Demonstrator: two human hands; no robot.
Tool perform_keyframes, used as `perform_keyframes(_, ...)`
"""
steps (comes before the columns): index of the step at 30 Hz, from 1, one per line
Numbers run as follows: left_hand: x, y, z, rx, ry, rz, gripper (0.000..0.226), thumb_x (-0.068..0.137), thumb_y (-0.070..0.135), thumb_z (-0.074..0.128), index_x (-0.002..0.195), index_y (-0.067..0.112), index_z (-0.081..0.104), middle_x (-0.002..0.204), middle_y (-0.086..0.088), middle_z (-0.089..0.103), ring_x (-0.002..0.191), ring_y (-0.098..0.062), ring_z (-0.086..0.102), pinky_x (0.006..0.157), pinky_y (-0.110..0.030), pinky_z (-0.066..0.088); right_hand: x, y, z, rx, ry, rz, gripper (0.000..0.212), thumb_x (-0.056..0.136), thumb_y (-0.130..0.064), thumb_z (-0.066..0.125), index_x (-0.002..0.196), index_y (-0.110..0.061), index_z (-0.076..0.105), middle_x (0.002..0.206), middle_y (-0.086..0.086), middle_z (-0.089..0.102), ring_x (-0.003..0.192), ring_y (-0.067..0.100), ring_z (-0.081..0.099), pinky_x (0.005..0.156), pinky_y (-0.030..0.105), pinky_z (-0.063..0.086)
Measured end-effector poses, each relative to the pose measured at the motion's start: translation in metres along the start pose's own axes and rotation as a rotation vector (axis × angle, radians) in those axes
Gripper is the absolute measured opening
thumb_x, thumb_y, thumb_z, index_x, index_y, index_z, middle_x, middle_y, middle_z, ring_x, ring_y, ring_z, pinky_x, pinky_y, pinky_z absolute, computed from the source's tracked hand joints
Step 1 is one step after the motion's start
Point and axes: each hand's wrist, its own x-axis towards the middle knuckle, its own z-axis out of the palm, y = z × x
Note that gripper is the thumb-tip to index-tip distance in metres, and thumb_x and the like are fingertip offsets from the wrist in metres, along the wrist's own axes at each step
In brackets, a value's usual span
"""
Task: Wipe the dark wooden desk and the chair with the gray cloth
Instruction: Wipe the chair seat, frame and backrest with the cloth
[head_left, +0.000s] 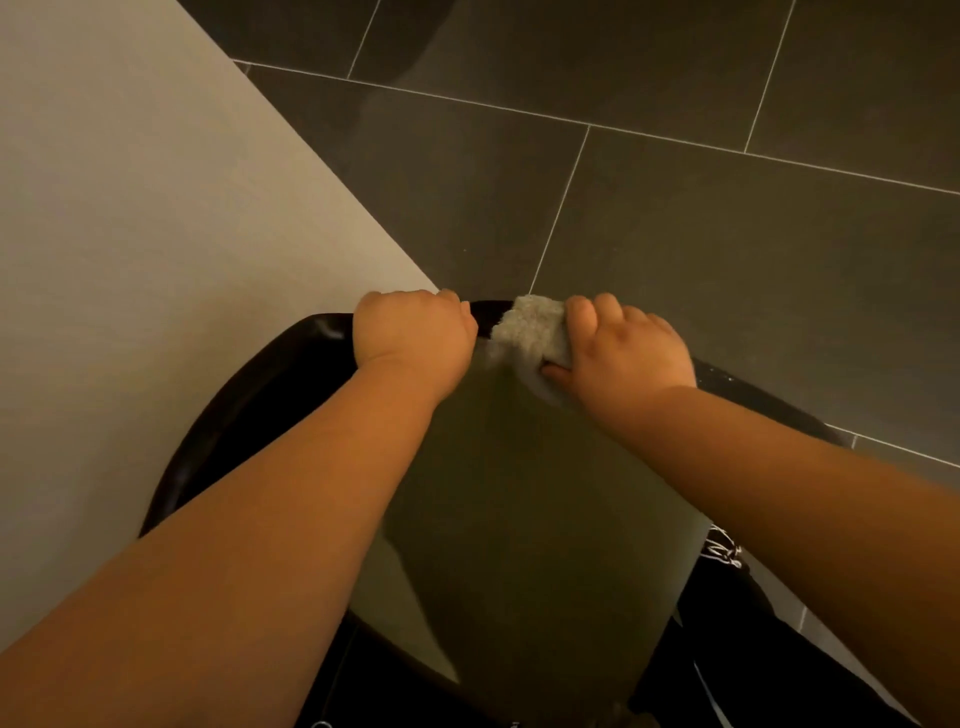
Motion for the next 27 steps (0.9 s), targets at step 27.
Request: perform_keyframes(27, 0.011, 0.034, 0.018, -0.36, 0.18, -0.124, 0.053, 0.102, 0.058, 0.026, 0.117, 0.018, 0.057, 0.094, -0.008, 0.064, 0.081, -0.025, 0.052, 0.075, -0.041, 0.035, -0.01, 0.012, -0.001, 0.039, 0.017, 0.023, 0.058, 0.095, -0.069, 0.051, 0.122, -0.018, 0.046, 0.112, 0.007, 0.059, 0.098, 0.032, 0.065, 0.077, 0.042, 0.046)
